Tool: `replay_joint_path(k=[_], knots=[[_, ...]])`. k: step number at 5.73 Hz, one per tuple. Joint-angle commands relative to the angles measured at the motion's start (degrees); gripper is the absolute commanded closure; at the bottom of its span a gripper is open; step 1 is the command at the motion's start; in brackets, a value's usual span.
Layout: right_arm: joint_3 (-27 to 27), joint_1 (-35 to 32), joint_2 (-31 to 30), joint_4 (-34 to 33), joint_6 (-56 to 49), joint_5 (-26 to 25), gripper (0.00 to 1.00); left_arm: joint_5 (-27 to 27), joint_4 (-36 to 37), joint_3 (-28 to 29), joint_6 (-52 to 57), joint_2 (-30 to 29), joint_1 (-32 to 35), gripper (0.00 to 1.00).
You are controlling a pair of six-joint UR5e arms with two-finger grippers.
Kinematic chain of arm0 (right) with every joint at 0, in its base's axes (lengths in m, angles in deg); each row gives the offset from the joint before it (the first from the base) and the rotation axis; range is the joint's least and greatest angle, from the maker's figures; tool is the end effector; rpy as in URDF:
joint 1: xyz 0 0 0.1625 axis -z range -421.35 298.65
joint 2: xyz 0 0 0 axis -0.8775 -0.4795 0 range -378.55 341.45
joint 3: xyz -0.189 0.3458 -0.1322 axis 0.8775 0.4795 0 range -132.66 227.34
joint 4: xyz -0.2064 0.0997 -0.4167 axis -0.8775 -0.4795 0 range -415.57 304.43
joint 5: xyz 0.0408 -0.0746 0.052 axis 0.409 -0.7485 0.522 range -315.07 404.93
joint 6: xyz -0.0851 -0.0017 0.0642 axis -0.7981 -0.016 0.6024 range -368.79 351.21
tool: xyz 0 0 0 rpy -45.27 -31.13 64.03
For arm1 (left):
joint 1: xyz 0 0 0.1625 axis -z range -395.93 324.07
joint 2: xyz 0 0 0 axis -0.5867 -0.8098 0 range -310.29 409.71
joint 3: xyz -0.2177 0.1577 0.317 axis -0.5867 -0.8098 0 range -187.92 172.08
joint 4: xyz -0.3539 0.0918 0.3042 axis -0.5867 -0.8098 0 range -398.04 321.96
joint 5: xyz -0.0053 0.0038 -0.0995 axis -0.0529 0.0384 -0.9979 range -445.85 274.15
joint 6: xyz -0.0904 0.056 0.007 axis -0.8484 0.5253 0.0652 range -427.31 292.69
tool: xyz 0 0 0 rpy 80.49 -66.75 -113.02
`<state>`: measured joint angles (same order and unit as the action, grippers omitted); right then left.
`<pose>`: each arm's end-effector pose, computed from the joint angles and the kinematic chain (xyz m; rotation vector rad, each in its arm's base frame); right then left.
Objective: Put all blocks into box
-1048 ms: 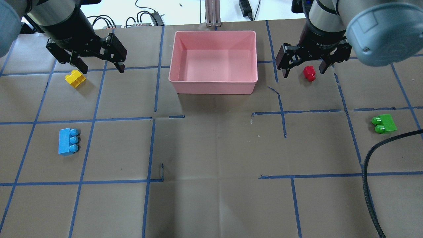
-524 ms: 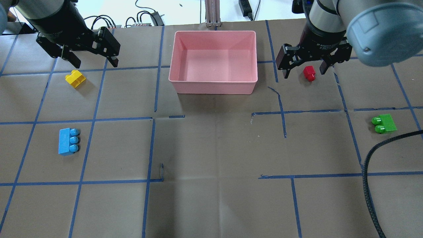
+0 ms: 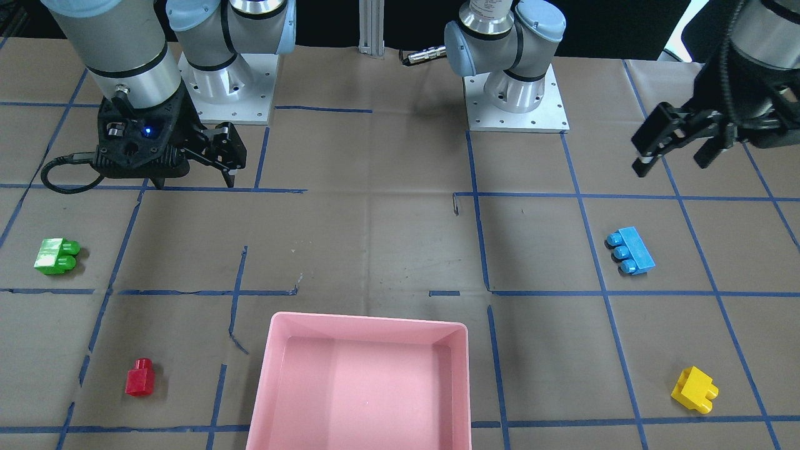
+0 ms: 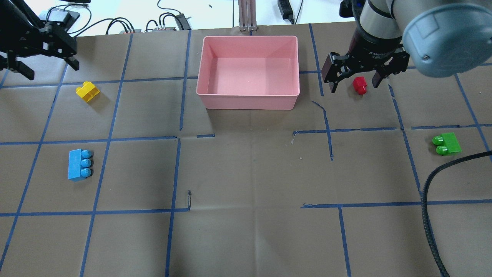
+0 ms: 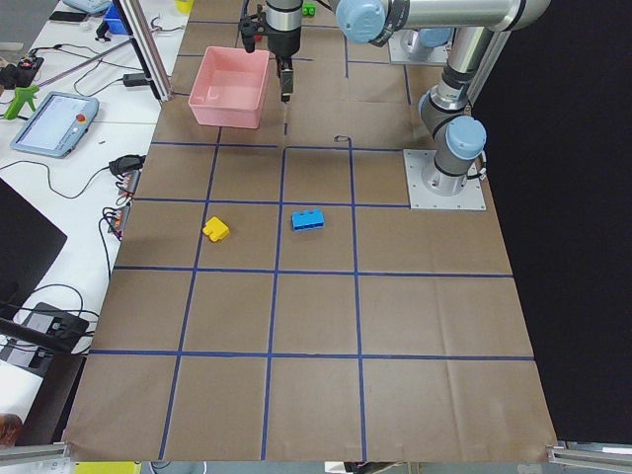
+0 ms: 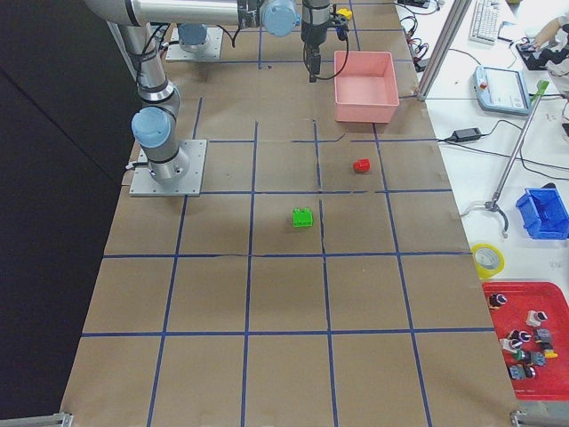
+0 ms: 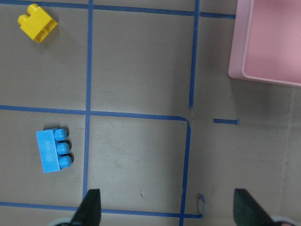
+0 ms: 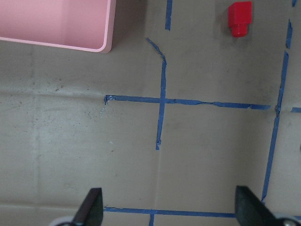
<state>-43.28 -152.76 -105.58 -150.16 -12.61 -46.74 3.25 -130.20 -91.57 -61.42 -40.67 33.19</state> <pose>0.1445 -0.5752 0.4442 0.1417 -3.1087 0.0261 0.0747 -0.5744 0.5260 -0.4090 3.1129 -0.1072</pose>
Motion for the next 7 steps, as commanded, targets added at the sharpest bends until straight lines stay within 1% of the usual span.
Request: replay_joint_path(k=[1, 2, 3, 4, 5, 6, 7], knots=[[-0.08, 6.63, -0.42, -0.17, -11.23, -0.27, 0.0, 1.33, 0.06, -0.46, 7.58, -0.67, -10.27, 0.0], [-0.08, 14.43, -0.68, 0.01, -21.57, 0.17, 0.0, 1.17, 0.14, -1.07, 11.13, -1.28, -11.71, 0.0], [-0.08, 21.47, -1.73, 0.27, -29.76, 1.56, 0.0, 1.25, -0.03, -1.68, 9.68, -1.12, -11.72, 0.0], [-1.12, 27.02, -1.92, 0.54, -34.98, 3.84, 0.01, 0.99, 1.01, -4.47, 6.62, -1.11, -11.72, 0.0], [-5.4, 30.55, -1.48, -4.33, -38.51, 3.95, 0.04, 0.9, 3.46, -11.55, 5.2, 0.02, -11.81, 0.0], [-11.01, 31.55, -0.78, -16.39, -38.46, 3.17, 0.01, 1.16, 12.79, -18.23, 6.67, 0.03, -11.81, 0.0], [-12.72, 33.64, 0.88, -25.82, -37.76, 4.38, 0.0, 1.17, 15.85, -22.39, 6.68, -0.23, -11.81, 0.0]])
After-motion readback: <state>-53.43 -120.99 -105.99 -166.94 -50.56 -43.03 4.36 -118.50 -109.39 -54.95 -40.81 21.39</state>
